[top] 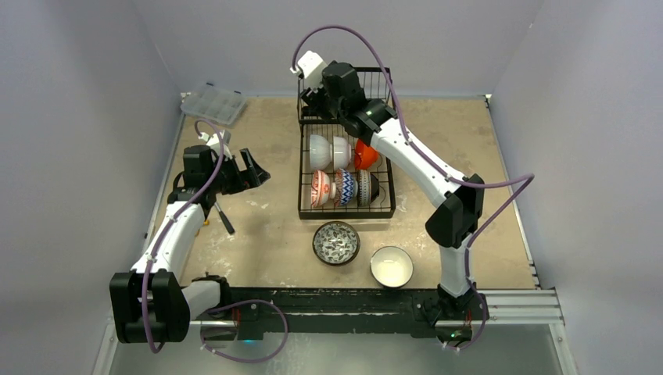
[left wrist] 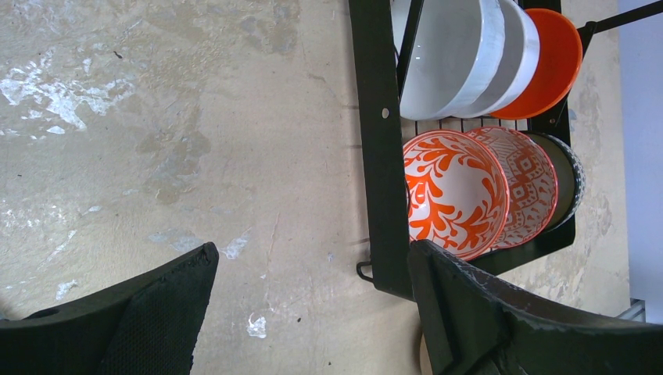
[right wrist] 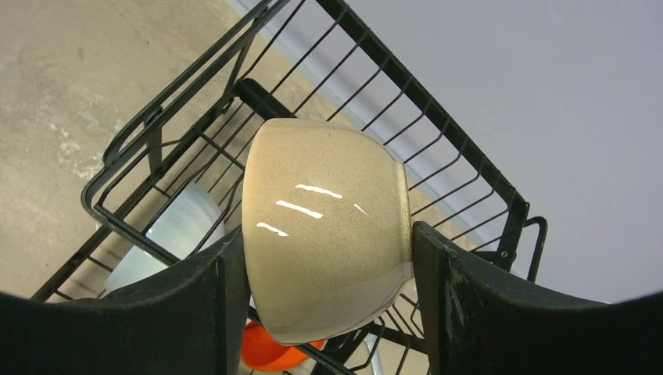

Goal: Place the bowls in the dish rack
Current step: Turn the bowl upside down on the dish rack.

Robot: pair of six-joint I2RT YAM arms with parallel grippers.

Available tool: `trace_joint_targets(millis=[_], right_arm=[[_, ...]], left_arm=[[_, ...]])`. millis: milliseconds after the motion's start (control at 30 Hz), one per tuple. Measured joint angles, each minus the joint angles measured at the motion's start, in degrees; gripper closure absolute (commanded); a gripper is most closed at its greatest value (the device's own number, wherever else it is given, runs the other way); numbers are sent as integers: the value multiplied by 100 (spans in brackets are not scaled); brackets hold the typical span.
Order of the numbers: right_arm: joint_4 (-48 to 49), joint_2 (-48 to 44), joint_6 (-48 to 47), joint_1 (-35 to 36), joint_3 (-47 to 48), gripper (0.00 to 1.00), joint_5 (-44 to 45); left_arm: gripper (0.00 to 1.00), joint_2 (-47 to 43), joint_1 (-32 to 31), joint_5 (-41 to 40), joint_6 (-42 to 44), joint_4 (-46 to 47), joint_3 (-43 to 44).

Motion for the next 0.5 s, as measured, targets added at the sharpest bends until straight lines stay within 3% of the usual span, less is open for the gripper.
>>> trace_joint_targets(millis=[233,300,500], right_arm=[[-61,-57,-214,11,-129,83,-227],[-70,-70,-254,-2,-146,75,-317],[-133,-83,-332,-79,-146,35,-669]], left_arm=[[11,0,0,0,0,0,0],[11,0,0,0,0,0,0],[11,0,0,2,0,0,0]])
